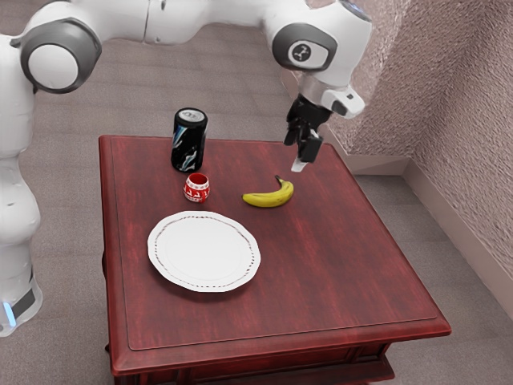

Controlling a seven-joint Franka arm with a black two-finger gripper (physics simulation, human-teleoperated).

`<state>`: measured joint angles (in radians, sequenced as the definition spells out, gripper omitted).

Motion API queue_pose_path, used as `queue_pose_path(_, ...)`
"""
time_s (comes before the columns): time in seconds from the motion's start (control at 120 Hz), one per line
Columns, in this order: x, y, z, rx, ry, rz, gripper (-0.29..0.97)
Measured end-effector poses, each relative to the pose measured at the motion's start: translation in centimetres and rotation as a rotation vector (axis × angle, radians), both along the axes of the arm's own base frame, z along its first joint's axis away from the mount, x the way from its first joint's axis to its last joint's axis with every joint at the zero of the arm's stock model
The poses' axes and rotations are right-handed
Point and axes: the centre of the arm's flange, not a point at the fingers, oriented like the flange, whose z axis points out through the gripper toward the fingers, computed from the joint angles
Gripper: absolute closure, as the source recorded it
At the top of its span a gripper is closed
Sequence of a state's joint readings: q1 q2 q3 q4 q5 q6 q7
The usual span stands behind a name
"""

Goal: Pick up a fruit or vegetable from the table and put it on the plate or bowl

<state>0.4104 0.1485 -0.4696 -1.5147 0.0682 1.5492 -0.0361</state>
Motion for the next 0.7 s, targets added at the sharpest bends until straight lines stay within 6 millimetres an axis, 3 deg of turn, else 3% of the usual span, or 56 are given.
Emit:
queue_pose_path(0.075, -0.7, 2.0, -2.6, -0.042, 0.037, 0.127, 0.0)
queue_pose_path(0.15, -0.9, 3.0, -3.6, -0.067, 0.039, 0.216, 0.0)
queue_pose_path(0.275, -0.2, 6.6, -5.6, -0.091, 0.041, 0.337, 0.0)
queue_pose_path(0.383, 0.9, 8.5, -7.5, -0.088, 0.048, 0.384, 0.0)
queue_pose_path(0.475, 1.5, 8.2, -8.2, -0.077, 0.034, 0.391, 0.0)
queue_pose_path(0.592, 1.8, 6.0, -8.7, -0.047, 0.02, 0.371, 0.0)
queue_pose_path(0.7, 2.0, 6.6, -9.6, -0.037, 0.02, 0.398, 0.0)
